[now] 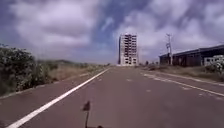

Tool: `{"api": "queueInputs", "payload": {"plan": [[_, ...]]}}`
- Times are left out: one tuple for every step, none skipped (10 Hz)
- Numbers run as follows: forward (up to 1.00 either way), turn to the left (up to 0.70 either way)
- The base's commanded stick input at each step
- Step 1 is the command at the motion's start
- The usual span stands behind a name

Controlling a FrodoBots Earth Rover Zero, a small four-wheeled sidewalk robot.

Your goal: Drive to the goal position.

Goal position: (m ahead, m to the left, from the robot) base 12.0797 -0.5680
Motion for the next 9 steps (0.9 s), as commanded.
{"api": "queueInputs", "payload": {"plan": [[1.0, 0.0], [1.0, 0.0], [1.0, 0.0], [1.0, 0.0], [1.0, 0.0], [1.0, 0.0], [1.0, 0.0], [1.0, 0.0], [1.0, 0.0]]}}
